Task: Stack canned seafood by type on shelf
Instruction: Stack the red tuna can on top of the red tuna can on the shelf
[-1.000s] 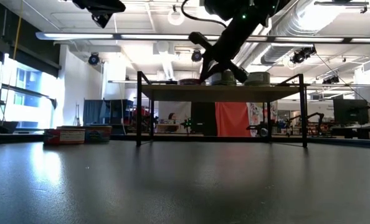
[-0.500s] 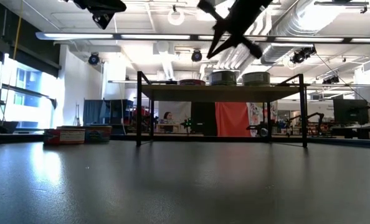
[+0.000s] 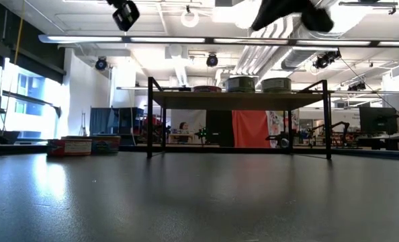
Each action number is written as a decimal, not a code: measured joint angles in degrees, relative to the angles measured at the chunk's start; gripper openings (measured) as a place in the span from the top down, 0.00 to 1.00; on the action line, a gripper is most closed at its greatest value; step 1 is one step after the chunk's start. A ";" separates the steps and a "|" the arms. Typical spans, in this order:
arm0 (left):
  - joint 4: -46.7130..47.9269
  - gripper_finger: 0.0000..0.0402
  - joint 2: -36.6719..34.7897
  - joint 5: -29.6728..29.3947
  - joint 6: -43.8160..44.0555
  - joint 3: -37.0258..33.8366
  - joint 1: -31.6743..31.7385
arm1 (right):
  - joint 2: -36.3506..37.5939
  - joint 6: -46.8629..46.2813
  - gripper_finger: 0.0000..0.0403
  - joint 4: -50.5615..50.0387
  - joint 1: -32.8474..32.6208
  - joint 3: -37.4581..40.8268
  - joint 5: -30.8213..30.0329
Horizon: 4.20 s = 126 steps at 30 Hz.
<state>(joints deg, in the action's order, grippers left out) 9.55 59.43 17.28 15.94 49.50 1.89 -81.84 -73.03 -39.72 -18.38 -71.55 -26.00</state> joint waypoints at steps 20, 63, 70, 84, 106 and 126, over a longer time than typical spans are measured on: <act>-17.67 1.00 43.82 -27.87 29.54 13.85 -33.94 | -0.81 -1.52 1.00 11.68 -31.72 9.71 19.17; 1.59 1.00 43.65 -28.45 21.84 10.83 -30.49 | -13.91 0.91 1.00 23.18 -14.25 13.10 16.08; -17.55 1.00 39.02 -28.44 22.37 2.29 -28.65 | -9.51 -6.03 1.00 3.96 -19.52 13.09 15.62; -8.26 1.00 59.73 -25.34 10.31 25.70 -24.20 | -9.69 -22.32 1.00 13.04 -21.51 22.82 11.00; -9.97 1.00 62.87 -24.01 12.46 25.94 -23.33 | -10.41 -14.53 1.00 24.24 -14.60 25.59 15.18; -3.20 1.00 65.12 -24.81 17.44 26.31 -23.66 | -9.77 -7.62 1.00 25.43 -14.61 15.53 9.01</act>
<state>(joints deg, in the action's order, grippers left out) 6.35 124.55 -7.54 33.38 75.80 -21.78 -91.61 -80.65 -14.29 -32.99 -56.02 -16.99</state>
